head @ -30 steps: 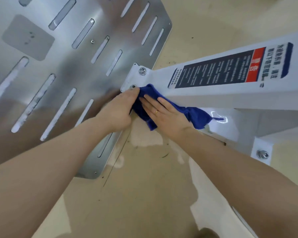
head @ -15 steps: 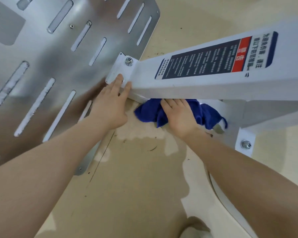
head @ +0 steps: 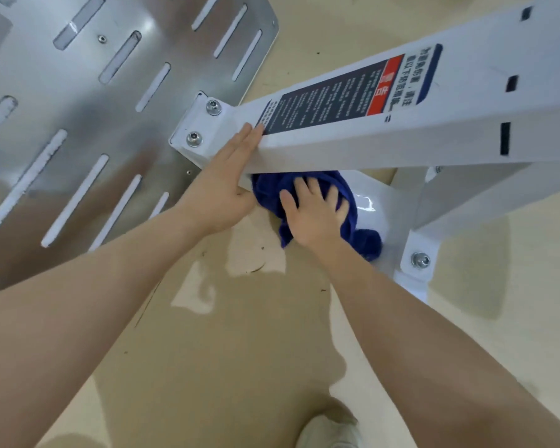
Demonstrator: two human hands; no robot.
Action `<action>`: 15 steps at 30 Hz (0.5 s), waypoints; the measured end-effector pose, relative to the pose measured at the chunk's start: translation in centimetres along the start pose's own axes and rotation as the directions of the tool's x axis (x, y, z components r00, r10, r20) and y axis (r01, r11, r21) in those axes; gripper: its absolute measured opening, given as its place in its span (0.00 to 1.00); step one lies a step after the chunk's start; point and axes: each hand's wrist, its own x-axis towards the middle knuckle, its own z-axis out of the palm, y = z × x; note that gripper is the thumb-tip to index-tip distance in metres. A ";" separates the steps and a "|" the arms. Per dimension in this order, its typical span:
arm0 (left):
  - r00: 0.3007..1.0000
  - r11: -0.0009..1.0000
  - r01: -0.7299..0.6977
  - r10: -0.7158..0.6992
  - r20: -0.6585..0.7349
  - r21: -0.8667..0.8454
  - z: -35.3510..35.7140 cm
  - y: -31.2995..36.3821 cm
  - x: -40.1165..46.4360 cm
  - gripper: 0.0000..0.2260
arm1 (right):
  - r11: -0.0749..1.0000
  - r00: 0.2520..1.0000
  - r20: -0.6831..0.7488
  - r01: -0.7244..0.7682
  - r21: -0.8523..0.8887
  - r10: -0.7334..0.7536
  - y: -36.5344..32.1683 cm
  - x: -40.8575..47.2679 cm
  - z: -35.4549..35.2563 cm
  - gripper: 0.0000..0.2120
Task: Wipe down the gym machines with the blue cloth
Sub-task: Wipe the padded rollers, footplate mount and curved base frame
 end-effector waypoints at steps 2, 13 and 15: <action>0.998 0.999 0.046 -0.046 0.033 0.004 -0.3 0.5 -0.2 0.38 | 0.996 0.996 -0.023 -0.084 -0.039 0.083 2.2 0.1 -0.6 0.24; 0.994 0.995 0.100 -0.100 0.034 0.019 0.3 1.7 -0.8 0.40 | 0.974 0.999 0.025 -0.040 -0.223 0.047 4.4 -0.9 -1.1 0.30; 0.992 0.993 0.114 -0.115 0.043 0.012 -0.2 2.2 -0.9 0.39 | 0.974 0.996 0.087 0.034 -0.222 -0.015 5.2 -0.2 -1.7 0.30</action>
